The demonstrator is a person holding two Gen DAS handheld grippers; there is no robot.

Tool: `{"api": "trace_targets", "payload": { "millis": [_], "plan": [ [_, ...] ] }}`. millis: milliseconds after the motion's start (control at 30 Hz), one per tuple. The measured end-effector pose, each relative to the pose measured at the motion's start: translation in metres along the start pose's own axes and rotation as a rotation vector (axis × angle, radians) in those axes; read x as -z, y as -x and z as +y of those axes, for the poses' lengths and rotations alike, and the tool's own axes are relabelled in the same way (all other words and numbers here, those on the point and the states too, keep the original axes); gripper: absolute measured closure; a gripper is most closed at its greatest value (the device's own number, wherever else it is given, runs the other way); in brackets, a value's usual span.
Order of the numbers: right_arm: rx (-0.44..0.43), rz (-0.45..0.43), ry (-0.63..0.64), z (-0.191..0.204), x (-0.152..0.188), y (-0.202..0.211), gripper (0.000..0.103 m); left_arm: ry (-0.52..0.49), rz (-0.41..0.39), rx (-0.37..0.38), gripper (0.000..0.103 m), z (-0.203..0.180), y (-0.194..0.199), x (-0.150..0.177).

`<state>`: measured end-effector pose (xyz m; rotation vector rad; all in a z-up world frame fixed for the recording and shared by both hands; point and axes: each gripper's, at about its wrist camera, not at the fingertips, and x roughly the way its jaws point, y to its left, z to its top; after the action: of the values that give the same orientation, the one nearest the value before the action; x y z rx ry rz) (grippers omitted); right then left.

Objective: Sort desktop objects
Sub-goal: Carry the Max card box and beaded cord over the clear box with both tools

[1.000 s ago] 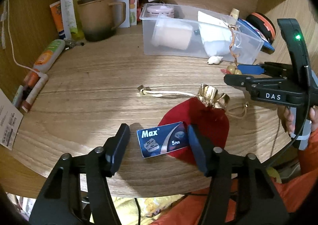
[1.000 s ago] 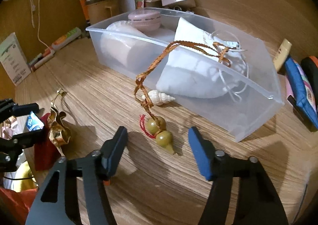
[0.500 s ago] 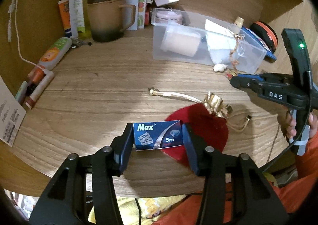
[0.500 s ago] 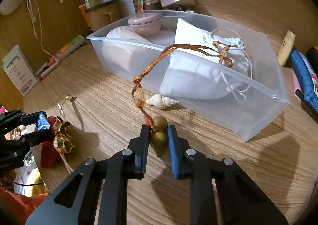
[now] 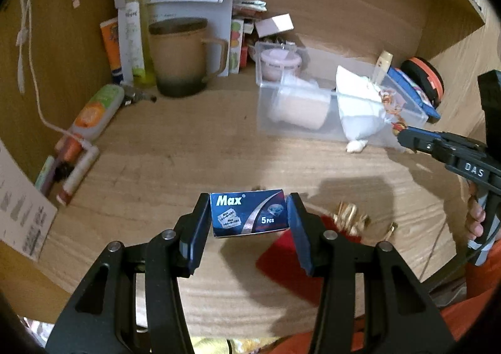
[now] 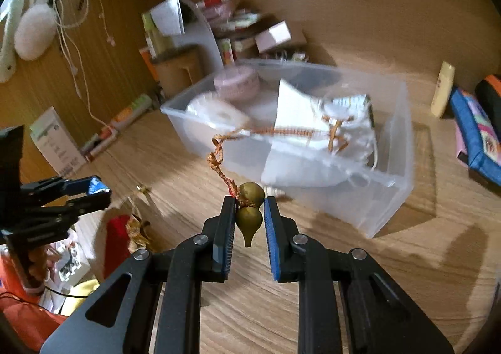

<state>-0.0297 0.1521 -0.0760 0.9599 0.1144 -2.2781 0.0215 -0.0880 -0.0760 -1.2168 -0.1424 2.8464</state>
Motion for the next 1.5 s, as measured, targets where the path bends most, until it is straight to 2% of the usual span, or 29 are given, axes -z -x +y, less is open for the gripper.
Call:
{"api": "trace_targets", "payload": {
  "millis": [200,433,533,600,900,1167,1500],
  "plan": [
    [0.004,-0.068,-0.012,-0.005,-0.011,0.018,0.086,-0.020,-0.046,0.029,0.055,0.001,0.002,-0.026],
    [0.011,-0.108,-0.037,-0.012,-0.024,0.022,0.086,-0.048,-0.097,0.054,0.055,0.000,0.000,-0.063],
    [0.025,-0.124,-0.047,-0.016,-0.032,0.021,0.086,-0.081,-0.116,0.018,0.055,-0.001,-0.005,-0.077],
    [0.029,-0.133,-0.054,-0.019,-0.037,0.021,0.086,-0.086,-0.110,0.025,0.055,-0.001,-0.010,-0.086],
    [0.023,-0.178,-0.079,-0.032,-0.064,0.023,0.086,-0.140,-0.128,0.099,0.055,-0.021,-0.023,-0.119],
    [0.020,-0.157,-0.098,-0.041,-0.083,-0.004,0.086,-0.176,-0.086,0.162,0.055,-0.048,-0.054,-0.138],
    [0.004,-0.072,-0.196,-0.073,-0.074,-0.045,0.086,-0.243,-0.014,0.200,0.055,-0.080,-0.091,-0.144]
  ]
}}
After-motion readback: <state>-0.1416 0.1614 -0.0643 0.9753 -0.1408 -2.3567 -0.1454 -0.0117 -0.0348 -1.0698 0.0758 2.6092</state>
